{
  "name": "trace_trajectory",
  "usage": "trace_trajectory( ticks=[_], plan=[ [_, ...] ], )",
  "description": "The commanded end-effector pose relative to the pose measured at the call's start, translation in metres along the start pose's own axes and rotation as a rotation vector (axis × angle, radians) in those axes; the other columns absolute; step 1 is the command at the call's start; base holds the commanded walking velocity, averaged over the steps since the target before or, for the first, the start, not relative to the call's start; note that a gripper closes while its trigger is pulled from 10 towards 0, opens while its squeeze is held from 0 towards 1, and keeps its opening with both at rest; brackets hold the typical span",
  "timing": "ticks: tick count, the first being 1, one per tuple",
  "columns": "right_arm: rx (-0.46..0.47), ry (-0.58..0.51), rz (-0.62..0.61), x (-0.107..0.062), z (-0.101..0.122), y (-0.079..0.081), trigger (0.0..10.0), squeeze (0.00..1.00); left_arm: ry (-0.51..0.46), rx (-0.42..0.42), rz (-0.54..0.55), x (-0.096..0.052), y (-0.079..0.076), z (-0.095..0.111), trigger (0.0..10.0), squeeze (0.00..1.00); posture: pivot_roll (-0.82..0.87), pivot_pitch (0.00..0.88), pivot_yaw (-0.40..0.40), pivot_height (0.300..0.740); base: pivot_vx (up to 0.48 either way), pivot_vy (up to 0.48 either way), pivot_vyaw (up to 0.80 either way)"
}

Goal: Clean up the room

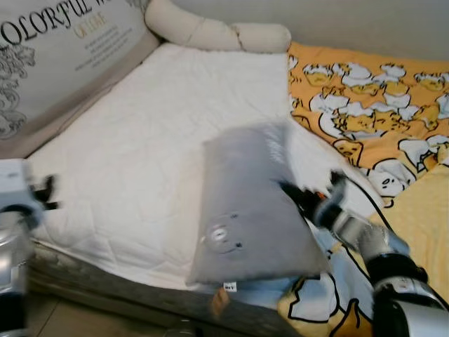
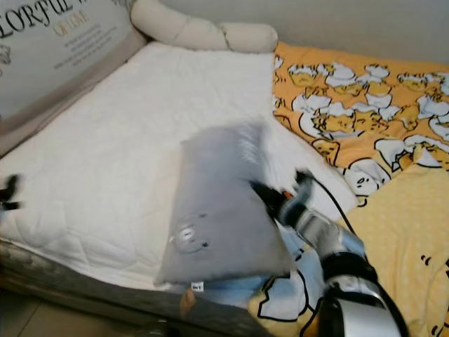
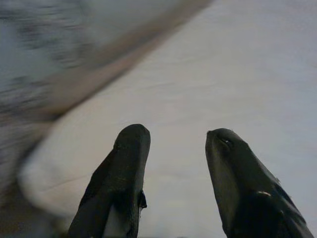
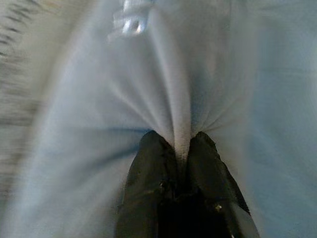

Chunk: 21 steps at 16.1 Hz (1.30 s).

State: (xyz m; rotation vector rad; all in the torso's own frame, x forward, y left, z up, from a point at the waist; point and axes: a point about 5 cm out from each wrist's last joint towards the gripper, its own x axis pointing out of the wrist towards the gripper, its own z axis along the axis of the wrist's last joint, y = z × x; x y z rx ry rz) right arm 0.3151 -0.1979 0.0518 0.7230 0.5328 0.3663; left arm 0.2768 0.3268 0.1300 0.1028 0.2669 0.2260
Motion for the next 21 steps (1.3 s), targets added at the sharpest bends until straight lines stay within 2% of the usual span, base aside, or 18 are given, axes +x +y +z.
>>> trace_trajectory(
  ticks=[1, 3, 5, 6, 7, 8, 9, 10, 13, 16, 19, 21],
  plan=[
    [-0.044, 0.020, -0.048, -0.001, -0.003, -0.005, 0.0, 0.00, 0.022, 0.021, -0.114, 0.008, -0.023, -0.002, 10.0, 0.00, 0.19, 0.000, 0.049, 0.740, 0.000, 0.000, 0.00],
    [-0.082, -0.009, -0.073, -0.002, 0.006, -0.007, 0.0, 0.00, 0.015, 0.007, -0.276, 0.018, -0.059, 0.001, 10.0, 0.00, 0.18, 0.000, 0.054, 0.740, 0.000, 0.000, 0.00],
    [-0.171, -0.015, -0.127, -0.003, 0.014, -0.011, 0.0, 0.00, 0.066, 0.013, -0.416, 0.032, -0.100, -0.002, 10.0, 0.00, 0.17, 0.000, 0.042, 0.740, 0.000, 0.000, 0.00],
    [-0.201, -0.007, -0.149, -0.003, 0.014, -0.013, 0.0, 0.00, 0.088, 0.010, -0.456, 0.037, -0.114, -0.004, 10.0, 0.00, 0.17, 0.000, 0.040, 0.740, 0.000, 0.000, 0.00],
    [-0.215, -0.001, -0.158, -0.003, 0.013, -0.014, 0.0, 0.00, 0.096, 0.023, -0.478, 0.039, -0.120, -0.006, 10.0, 0.00, 0.17, 0.000, 0.037, 0.740, 0.000, 0.000, 0.00],
    [-0.246, 0.015, -0.183, -0.003, 0.011, -0.017, 0.0, 0.00, 0.104, 0.063, -0.534, 0.043, -0.134, -0.009, 10.0, 0.00, 0.16, 0.000, 0.033, 0.740, 0.000, 0.000, 0.00],
    [-0.260, 0.021, -0.194, -0.003, 0.011, -0.017, 0.0, 0.00, 0.112, 0.064, -0.566, 0.045, -0.142, -0.011, 10.0, 0.62, 0.15, 0.000, 0.034, 0.740, 0.000, 0.000, 0.00],
    [-0.267, 0.012, -0.188, -0.001, 0.013, -0.014, 0.0, 0.00, 0.123, 0.015, -0.597, 0.046, -0.148, -0.014, 10.0, 1.00, 0.14, 0.000, 0.038, 0.740, 0.000, 0.000, 0.00],
    [-0.274, 0.001, -0.178, 0.002, 0.017, -0.010, 0.0, 0.00, 0.169, -0.076, -0.607, 0.047, -0.155, -0.020, 10.0, 1.00, 0.13, 0.000, 0.034, 0.740, 0.000, 0.000, 0.00],
    [-0.285, 0.005, -0.153, 0.004, 0.016, -0.007, 0.0, 0.00, 0.208, -0.260, -0.711, 0.045, -0.167, -0.024, 10.0, 1.00, 0.13, 0.000, 0.038, 0.740, 0.000, 0.000, 0.00],
    [-0.278, 0.006, -0.118, 0.009, 0.013, 0.000, 0.0, 0.00, 0.288, -0.318, -0.815, 0.038, -0.178, -0.033, 10.0, 1.00, 0.13, 0.000, 0.044, 0.740, 0.000, 0.000, 0.00],
    [-0.280, 0.007, -0.084, 0.011, 0.012, 0.005, 0.0, 0.00, 0.305, -0.341, -0.830, 0.037, -0.182, -0.034, 10.0, 1.00, 0.13, 0.000, 0.049, 0.740, 0.000, 0.000, 0.00]
  ],
)
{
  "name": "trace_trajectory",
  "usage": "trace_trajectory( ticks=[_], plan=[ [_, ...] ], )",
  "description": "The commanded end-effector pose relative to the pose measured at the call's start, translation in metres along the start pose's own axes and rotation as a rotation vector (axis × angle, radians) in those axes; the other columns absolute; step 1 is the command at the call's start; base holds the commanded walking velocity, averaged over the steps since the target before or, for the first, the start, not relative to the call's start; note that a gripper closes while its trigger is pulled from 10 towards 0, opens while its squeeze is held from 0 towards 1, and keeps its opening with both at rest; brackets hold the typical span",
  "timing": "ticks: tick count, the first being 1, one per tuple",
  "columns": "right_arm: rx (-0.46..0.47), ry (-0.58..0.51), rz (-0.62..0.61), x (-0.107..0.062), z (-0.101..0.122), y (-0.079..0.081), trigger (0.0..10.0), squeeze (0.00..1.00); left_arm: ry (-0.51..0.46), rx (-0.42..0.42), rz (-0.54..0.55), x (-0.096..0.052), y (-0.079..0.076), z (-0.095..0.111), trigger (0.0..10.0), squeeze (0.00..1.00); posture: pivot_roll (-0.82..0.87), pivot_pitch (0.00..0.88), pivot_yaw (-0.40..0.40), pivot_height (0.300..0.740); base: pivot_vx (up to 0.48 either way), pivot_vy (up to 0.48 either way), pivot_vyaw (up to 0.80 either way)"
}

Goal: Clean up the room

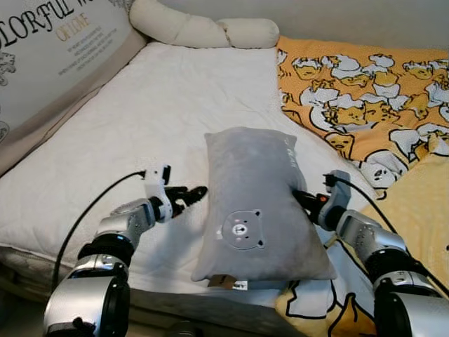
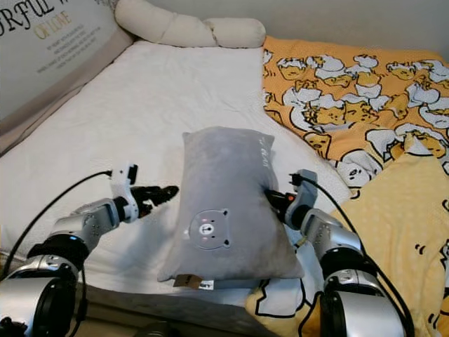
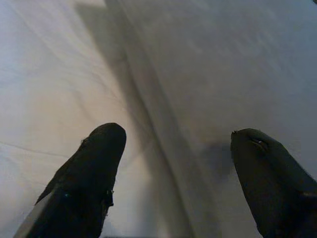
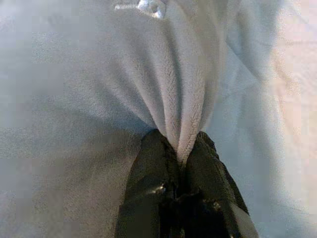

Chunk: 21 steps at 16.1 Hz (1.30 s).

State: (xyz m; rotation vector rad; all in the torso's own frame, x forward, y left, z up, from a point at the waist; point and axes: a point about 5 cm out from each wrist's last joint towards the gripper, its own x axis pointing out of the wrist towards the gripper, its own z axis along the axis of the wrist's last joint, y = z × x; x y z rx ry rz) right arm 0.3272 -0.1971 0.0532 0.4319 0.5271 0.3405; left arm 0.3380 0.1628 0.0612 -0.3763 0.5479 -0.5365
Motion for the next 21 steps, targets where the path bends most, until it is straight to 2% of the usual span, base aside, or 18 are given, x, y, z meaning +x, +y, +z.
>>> trace_trajectory(
  ticks=[1, 4, 7, 10, 11, 13, 15, 16, 18, 20, 21],
  plan=[
    [-0.016, -0.014, 0.031, 0.001, 0.005, 0.005, 0.0, 0.00, -0.002, -0.021, -0.017, 0.002, -0.002, 0.003, 10.0, 1.00, 0.12, 0.000, 0.051, 0.740, 0.000, 0.000, 0.00],
    [-0.020, -0.008, 0.039, 0.000, 0.004, 0.006, 0.0, 0.00, 0.003, -0.056, -0.057, 0.006, -0.009, 0.000, 10.0, 1.00, 0.11, 0.000, 0.054, 0.740, 0.000, 0.000, 0.00],
    [-0.024, -0.005, 0.064, 0.001, 0.004, 0.010, 0.0, 0.00, -0.031, -0.143, -0.133, 0.013, -0.020, 0.002, 10.0, 1.00, 0.11, 0.000, 0.055, 0.740, 0.000, 0.000, 0.00],
    [-0.031, 0.004, 0.078, 0.002, 0.003, 0.014, 0.0, 0.00, -0.051, -0.244, -0.273, 0.021, -0.039, 0.006, 10.0, 1.00, 0.10, 0.000, 0.054, 0.740, 0.000, 0.000, 0.00],
    [-0.030, 0.001, 0.088, 0.003, 0.003, 0.017, 0.0, 0.00, -0.032, -0.298, -0.355, 0.023, -0.048, 0.004, 10.0, 1.00, 0.10, 0.000, 0.058, 0.740, 0.000, 0.000, 0.00],
    [-0.031, -0.001, 0.098, 0.005, 0.003, 0.020, 0.0, 0.00, 0.016, -0.273, -0.396, 0.024, -0.053, -0.002, 10.0, 1.00, 0.10, 0.000, 0.060, 0.740, 0.000, 0.000, 0.00],
    [-0.031, -0.003, 0.109, 0.005, 0.004, 0.023, 0.0, 0.00, 0.070, -0.216, -0.355, 0.025, -0.051, -0.011, 10.0, 1.00, 0.10, 0.000, 0.061, 0.740, 0.000, 0.000, 0.00],
    [-0.036, -0.004, 0.116, 0.006, 0.004, 0.025, 0.0, 0.00, 0.092, -0.153, -0.264, 0.025, -0.044, -0.016, 10.0, 1.00, 0.10, 0.000, 0.059, 0.740, 0.000, 0.000, 0.00],
    [-0.049, 0.001, 0.120, 0.007, 0.004, 0.025, 0.0, 0.00, 0.062, -0.078, -0.139, 0.022, -0.030, -0.015, 10.0, 1.00, 0.09, 0.000, 0.062, 0.740, 0.000, 0.000, 0.00],
    [-0.064, 0.018, 0.107, 0.004, 0.000, 0.021, 0.0, 0.00, 0.015, -0.055, -0.079, 0.016, -0.019, -0.010, 10.0, 1.00, 0.08, 0.000, 0.065, 0.740, 0.000, 0.000, 0.00],
    [-0.064, 0.038, 0.091, 0.001, -0.005, 0.015, 0.0, 0.00, -0.032, -0.096, -0.048, 0.012, -0.013, -0.006, 10.0, 1.00, 0.08, 0.000, 0.067, 0.740, 0.000, 0.000, 0.00]
  ],
)
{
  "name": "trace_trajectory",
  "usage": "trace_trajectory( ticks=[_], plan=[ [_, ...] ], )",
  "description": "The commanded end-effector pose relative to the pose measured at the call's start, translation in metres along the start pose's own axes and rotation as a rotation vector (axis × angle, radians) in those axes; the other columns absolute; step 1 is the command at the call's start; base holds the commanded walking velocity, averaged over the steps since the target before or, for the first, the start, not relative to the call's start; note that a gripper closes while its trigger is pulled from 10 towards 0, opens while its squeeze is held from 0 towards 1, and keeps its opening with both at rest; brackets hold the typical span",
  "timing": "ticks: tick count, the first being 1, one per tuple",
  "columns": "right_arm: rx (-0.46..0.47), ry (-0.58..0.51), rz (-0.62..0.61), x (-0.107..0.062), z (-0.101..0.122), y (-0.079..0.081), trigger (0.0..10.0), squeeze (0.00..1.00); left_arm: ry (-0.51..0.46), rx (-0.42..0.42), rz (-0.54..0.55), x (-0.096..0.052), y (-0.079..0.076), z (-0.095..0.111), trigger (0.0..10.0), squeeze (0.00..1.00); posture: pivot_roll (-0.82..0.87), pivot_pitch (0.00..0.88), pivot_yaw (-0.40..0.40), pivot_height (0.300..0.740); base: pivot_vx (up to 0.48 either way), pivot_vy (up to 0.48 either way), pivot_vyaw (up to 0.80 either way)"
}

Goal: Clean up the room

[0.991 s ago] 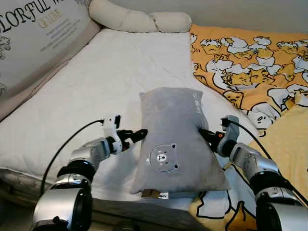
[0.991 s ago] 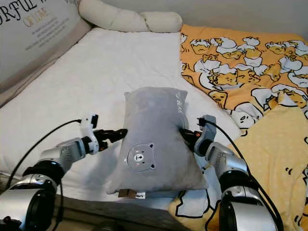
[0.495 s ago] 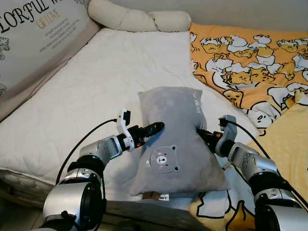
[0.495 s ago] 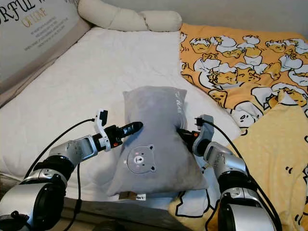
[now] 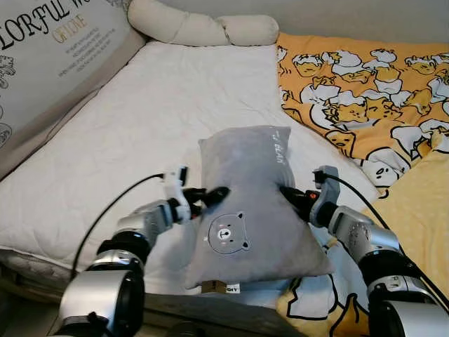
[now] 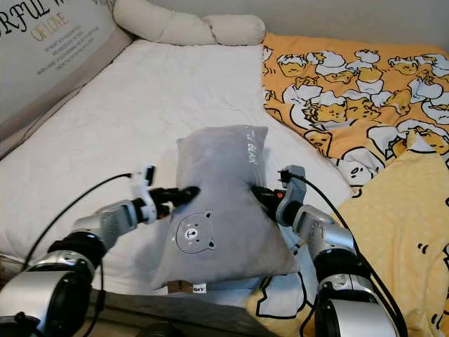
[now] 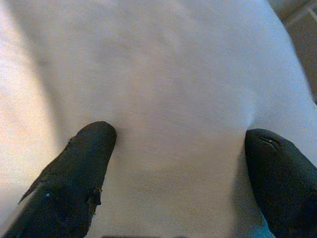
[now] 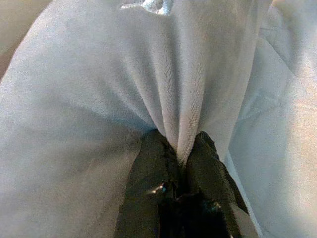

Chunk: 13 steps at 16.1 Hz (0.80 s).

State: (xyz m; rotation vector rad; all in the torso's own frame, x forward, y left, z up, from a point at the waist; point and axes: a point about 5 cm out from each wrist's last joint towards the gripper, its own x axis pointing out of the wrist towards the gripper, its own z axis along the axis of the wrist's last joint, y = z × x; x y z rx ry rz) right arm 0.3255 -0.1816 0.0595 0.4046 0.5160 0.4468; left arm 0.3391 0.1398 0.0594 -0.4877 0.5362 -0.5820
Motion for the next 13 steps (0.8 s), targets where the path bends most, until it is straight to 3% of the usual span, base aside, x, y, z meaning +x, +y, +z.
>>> trace_trajectory(
  ticks=[1, 4, 9, 11, 12, 13],
  plan=[
    [-0.010, 0.027, -0.006, -0.002, -0.007, -0.003, 0.0, 0.00, -0.021, -0.024, 0.034, -0.004, 0.006, 0.001, 10.0, 1.00, 0.07, 0.000, 0.070, 0.740, 0.000, 0.000, 0.00],
    [-0.052, 0.101, -0.036, -0.005, -0.019, -0.011, 0.0, 0.00, 0.047, -0.065, -0.128, -0.001, -0.005, -0.013, 10.0, 1.00, 0.03, 0.000, 0.088, 0.740, 0.000, 0.000, 0.00],
    [-0.132, 0.148, -0.003, 0.000, -0.019, -0.005, 0.0, 0.00, 0.080, -0.051, -0.128, 0.009, -0.015, -0.027, 10.0, 1.00, -0.03, 0.000, 0.089, 0.740, 0.000, 0.000, 0.00],
    [-0.154, 0.151, 0.010, 0.002, -0.015, -0.002, 0.0, 0.00, 0.112, -0.063, -0.274, 0.015, -0.031, -0.030, 10.0, 1.00, -0.03, 0.000, 0.087, 0.740, 0.000, 0.000, 0.00],
    [-0.158, 0.150, 0.016, 0.003, -0.015, -0.001, 0.0, 0.00, 0.131, -0.055, -0.300, 0.016, -0.034, -0.032, 10.0, 0.74, -0.03, 0.000, 0.082, 0.740, 0.000, 0.000, 0.00],
    [-0.161, 0.148, 0.023, 0.004, -0.014, 0.000, 0.0, 0.00, 0.149, -0.042, -0.304, 0.016, -0.034, -0.034, 5.6, 0.00, -0.02, 0.000, 0.080, 0.740, 0.000, 0.000, 0.00]
  ],
)
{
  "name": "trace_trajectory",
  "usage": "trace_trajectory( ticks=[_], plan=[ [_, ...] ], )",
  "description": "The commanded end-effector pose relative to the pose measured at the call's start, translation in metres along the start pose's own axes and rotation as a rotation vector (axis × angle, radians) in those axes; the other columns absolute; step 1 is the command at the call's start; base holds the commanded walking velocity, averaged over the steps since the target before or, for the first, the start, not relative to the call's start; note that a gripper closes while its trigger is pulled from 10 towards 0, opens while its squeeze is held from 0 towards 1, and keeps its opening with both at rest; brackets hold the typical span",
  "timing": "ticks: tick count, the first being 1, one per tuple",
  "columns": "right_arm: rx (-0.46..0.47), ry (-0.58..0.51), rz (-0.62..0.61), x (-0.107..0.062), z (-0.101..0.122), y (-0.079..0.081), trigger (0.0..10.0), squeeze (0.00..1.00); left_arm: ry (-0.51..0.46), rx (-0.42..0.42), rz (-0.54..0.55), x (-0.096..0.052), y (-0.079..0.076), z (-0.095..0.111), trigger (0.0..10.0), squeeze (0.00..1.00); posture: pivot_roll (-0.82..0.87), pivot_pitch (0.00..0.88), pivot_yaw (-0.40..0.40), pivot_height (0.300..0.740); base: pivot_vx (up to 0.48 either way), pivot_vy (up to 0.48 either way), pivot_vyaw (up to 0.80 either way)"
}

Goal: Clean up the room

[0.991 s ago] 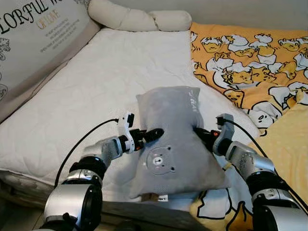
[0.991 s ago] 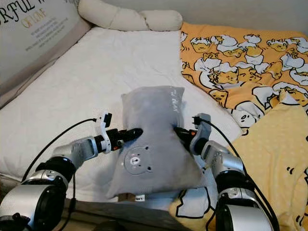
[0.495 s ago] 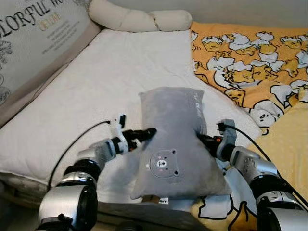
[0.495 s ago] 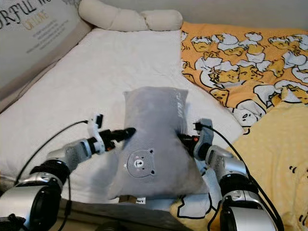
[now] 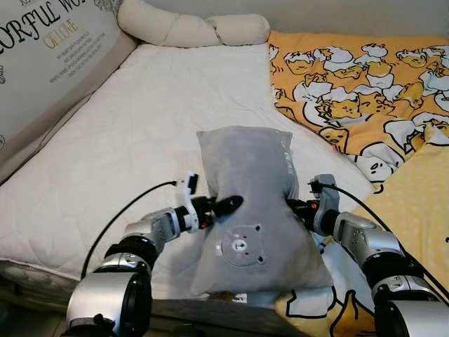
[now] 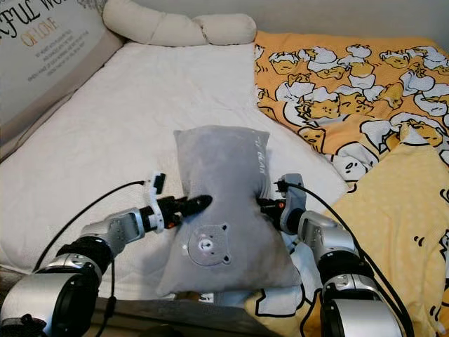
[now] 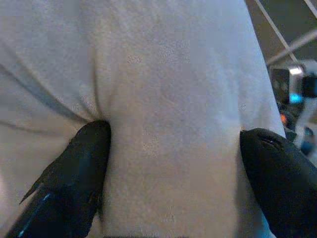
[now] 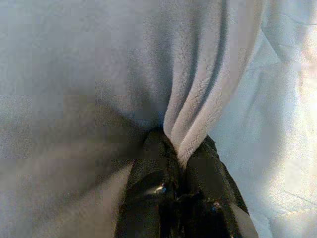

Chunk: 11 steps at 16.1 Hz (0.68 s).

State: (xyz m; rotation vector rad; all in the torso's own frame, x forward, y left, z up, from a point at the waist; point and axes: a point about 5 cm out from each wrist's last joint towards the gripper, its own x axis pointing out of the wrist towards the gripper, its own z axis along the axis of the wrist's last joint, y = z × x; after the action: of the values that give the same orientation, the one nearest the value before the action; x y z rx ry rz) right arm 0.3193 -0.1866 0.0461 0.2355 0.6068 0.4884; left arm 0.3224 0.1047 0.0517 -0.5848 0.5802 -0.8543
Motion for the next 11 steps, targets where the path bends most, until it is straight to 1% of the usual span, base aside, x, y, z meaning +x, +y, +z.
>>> trace_trajectory(
  ticks=[1, 3, 4, 6, 8, 9, 11],
  plan=[
    [-0.023, 0.015, 0.053, 0.008, 0.002, 0.011, 0.0, 0.00, 0.052, 0.000, -0.016, 0.006, -0.004, -0.009, 0.0, 0.00, -0.02, 0.000, 0.080, 0.740, 0.000, 0.000, 0.00],
    [-0.024, 0.006, 0.073, 0.013, 0.004, 0.018, 0.0, 0.00, 0.040, -0.020, 0.036, 0.004, 0.000, -0.008, 0.0, 0.00, -0.01, 0.000, 0.077, 0.740, 0.000, 0.000, 0.00],
    [-0.025, 0.004, 0.077, 0.014, 0.004, 0.020, 0.0, 0.00, 0.039, -0.013, 0.056, 0.003, 0.001, -0.007, 0.0, 0.00, -0.01, 0.000, 0.076, 0.740, 0.000, 0.000, 0.00],
    [-0.028, 0.000, 0.086, 0.016, 0.006, 0.022, 0.0, 0.00, 0.031, -0.010, 0.068, 0.002, 0.002, -0.005, 0.0, 0.00, 0.00, 0.000, 0.074, 0.740, 0.000, 0.000, 0.00],
    [-0.026, -0.010, 0.097, 0.019, 0.007, 0.027, 0.0, 0.00, -0.013, -0.058, 0.103, 0.002, 0.004, -0.001, 0.0, 0.00, 0.02, 0.000, 0.063, 0.740, 0.000, 0.000, 0.00],
    [-0.020, -0.012, 0.101, 0.022, 0.006, 0.029, 0.0, 0.00, -0.038, -0.060, 0.135, 0.001, 0.006, 0.001, 0.0, 0.00, 0.03, 0.000, 0.055, 0.740, 0.000, 0.000, 0.00],
    [-0.015, -0.013, 0.103, 0.024, 0.004, 0.033, 0.0, 0.00, -0.074, -0.071, 0.154, 0.000, 0.008, 0.002, 0.0, 0.00, 0.04, 0.000, 0.055, 0.740, 0.000, 0.000, 0.00]
  ],
)
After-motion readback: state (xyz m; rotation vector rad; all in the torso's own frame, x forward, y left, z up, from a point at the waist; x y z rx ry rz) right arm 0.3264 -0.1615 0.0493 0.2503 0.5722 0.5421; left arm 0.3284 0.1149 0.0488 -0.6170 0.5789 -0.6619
